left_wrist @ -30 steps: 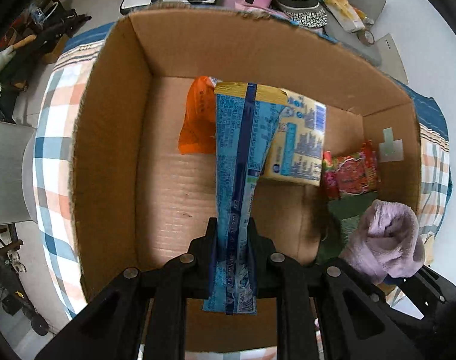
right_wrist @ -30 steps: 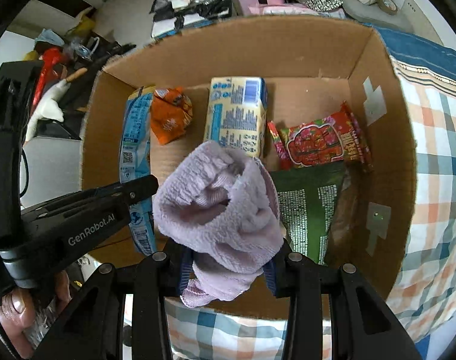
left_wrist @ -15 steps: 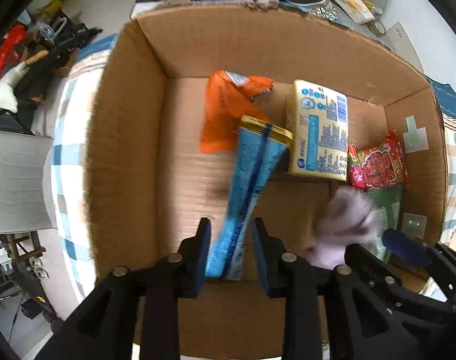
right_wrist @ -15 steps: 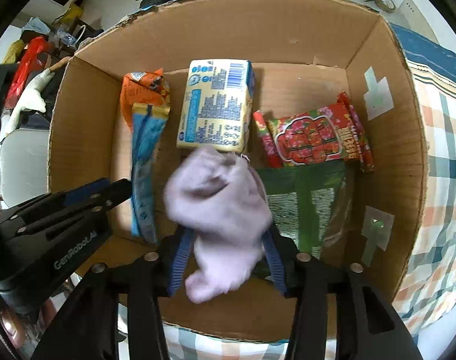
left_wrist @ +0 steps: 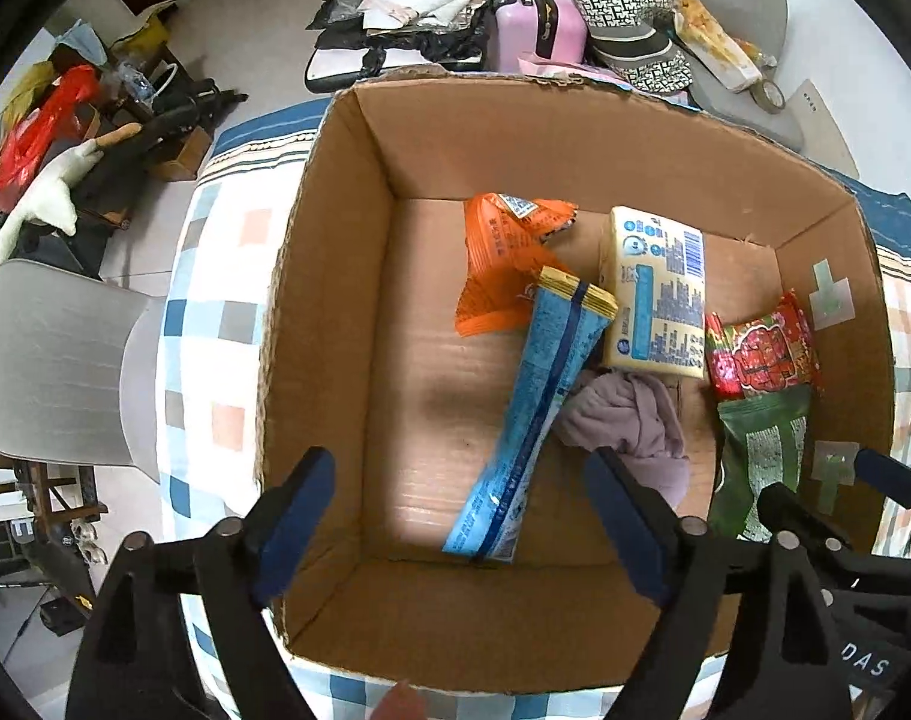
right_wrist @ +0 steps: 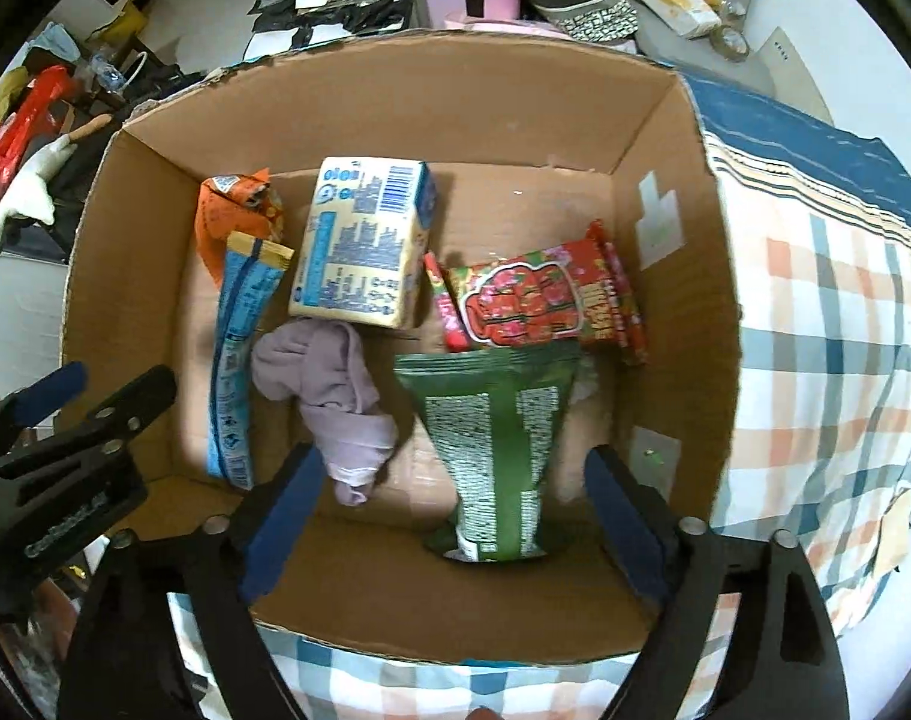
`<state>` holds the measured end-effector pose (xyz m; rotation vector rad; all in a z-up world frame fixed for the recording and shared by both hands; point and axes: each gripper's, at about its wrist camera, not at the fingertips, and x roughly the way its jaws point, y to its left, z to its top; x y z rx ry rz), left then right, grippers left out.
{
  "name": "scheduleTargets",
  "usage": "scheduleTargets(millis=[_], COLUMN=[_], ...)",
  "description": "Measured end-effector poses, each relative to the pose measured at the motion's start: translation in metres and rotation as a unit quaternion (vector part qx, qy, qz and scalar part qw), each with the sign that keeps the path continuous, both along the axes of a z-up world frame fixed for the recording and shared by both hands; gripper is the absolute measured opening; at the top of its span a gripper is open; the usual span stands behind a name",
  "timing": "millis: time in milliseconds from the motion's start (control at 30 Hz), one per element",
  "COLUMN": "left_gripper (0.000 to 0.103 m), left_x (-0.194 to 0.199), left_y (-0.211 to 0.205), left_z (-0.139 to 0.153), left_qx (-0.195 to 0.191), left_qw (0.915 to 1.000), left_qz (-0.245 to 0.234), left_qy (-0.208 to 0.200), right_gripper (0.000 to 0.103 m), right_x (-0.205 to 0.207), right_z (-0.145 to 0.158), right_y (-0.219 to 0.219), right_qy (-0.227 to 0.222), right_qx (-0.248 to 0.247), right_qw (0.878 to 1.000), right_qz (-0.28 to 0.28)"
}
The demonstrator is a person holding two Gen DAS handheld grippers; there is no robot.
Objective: Organize soft objects
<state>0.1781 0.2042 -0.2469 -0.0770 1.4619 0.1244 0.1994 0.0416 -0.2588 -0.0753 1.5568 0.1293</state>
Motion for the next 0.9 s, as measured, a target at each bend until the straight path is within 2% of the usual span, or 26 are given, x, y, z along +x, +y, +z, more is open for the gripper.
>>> scheduleTargets(millis=[100, 300, 433, 600, 900], left_gripper=[0.094, 0.094, 0.094, 0.094, 0.094], left_x=[-0.006, -0.019, -0.031, -0.048, -0.094], left_y=[-0.001, -0.005, -0.013, -0.023, -0.04], left_z=[0.0, 0.02, 0.046, 0.085, 0.161], left_qx=[-0.007, -0.004, 0.005, 0.003, 0.006], left_qw=[1.0, 0.9996, 0.9987, 0.9965, 0.9916], left_qz=[0.002, 0.01, 0.003, 0.0, -0.004], left_qy=[-0.001, -0.025, -0.05, -0.084, -0.129], right_gripper=[0.101, 0.102, 0.103, 0.103, 0.103], right_x=[-0.005, -0.016, -0.024, -0.04, -0.086], right_z=[0.004, 0.012, 0.025, 0.062, 0.155], right_y=[-0.009, -0.021, -0.024, -0.036, -0.052], right_qy=[-0.006, -0.023, -0.036, -0.063, -0.134], right_qx=[-0.006, -0.009, -0.006, 0.001, 0.022], right_qw=[1.0, 1.0, 0.999, 0.998, 0.99], right_qz=[-0.003, -0.013, -0.018, -0.028, -0.025])
